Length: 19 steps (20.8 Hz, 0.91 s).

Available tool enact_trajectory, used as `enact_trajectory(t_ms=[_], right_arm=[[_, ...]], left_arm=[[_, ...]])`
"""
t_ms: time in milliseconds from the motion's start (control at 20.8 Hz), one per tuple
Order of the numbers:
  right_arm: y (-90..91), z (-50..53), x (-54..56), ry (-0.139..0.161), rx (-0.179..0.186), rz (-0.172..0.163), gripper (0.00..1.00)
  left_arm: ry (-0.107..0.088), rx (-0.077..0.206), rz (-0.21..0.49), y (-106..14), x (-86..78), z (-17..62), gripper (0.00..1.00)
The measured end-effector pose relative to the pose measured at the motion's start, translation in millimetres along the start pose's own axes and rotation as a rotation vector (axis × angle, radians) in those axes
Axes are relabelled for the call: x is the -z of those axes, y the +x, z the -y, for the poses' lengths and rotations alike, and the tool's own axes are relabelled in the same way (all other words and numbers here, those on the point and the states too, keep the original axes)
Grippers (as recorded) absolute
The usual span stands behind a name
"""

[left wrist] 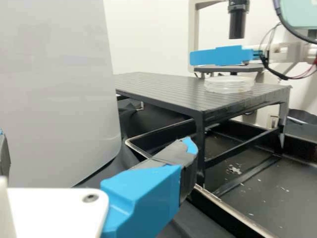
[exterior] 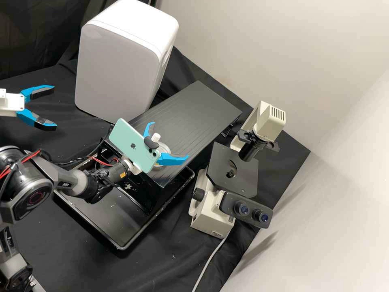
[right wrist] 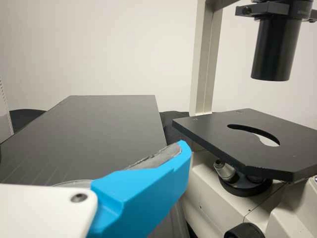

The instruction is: Remove the lid from the petri dish

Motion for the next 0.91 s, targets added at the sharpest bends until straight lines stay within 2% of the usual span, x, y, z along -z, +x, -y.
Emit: enact_trajectory(t_ms=[432, 721, 913], right_arm=[[-0.8, 0.2, -0.3, 0.000, -0.003, -0.003, 1.00], [-20.6, -0.6, -8.7, 0.005, -0.023, 0.007, 1.00], [-30.4, 6.5, -11.6, 0.006, -0.003, 0.013, 1.00]], left_arm=[[0.001, 0.004, 0.019, 0.3, -4.0, 0.8, 1.00], [0.000, 0.002, 0.022, 0.5, -4.6, 1.0, 1.00], [0.003, 0.002, 0.022, 0.5, -4.6, 1.0, 1.00]])
